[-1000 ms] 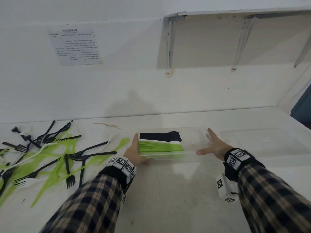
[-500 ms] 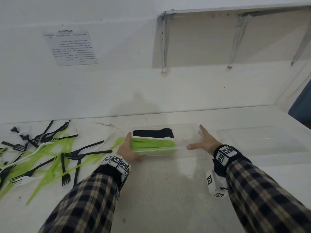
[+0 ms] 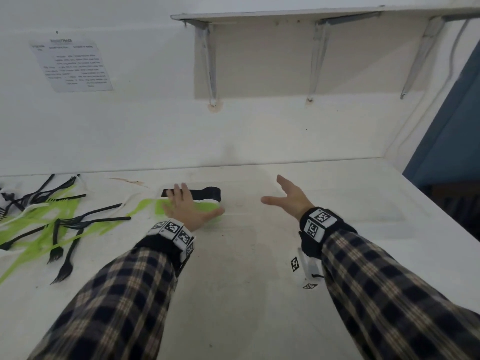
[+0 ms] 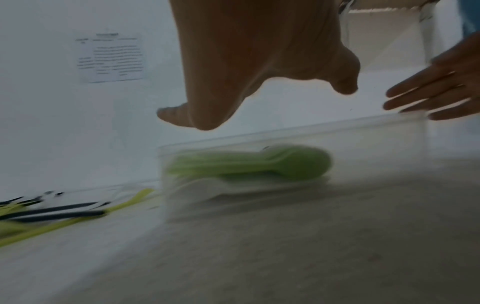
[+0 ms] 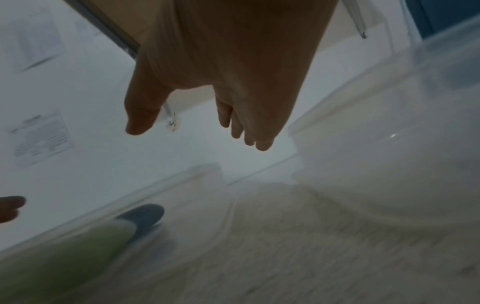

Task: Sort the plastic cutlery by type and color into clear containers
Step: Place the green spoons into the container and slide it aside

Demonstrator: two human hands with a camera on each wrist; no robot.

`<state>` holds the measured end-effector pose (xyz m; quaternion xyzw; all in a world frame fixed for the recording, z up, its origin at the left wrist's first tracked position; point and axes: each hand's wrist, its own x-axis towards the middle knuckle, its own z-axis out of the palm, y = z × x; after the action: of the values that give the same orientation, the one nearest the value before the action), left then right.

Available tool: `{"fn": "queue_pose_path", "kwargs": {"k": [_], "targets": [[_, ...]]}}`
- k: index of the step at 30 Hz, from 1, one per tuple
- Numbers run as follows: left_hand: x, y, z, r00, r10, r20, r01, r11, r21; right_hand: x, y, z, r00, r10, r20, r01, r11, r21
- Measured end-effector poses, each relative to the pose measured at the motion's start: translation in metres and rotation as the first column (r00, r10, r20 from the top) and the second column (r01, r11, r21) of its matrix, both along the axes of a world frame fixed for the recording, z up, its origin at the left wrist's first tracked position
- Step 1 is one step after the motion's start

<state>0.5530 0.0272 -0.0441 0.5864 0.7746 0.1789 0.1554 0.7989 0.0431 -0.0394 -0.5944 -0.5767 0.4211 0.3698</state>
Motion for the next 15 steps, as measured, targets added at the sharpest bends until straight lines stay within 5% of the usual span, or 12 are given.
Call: {"fn": "queue_pose_path", "kwargs": {"k": [7,11,15], "targets": [[0.128,-0.023,0.007,0.885,-0.341,0.317,0.318,0.94,0.125,0.079,-0.024,0.008,0.99,-0.138,-0.001,0.137,0.986,0.094],[0.184,-0.031,-0.001,0.79,-0.393,0.47,0.383,0.916,0.123,0.132,-0.042,0.01,0.968,-0.25,0.033,0.243,0.961,0.134],[0.214,-0.029,-0.011,0.781,-0.376,0.498,0.419,0.907,0.027,0.184,-0.056,0.009,0.941,-0.321,0.108,0.315,0.946,0.072]]}}
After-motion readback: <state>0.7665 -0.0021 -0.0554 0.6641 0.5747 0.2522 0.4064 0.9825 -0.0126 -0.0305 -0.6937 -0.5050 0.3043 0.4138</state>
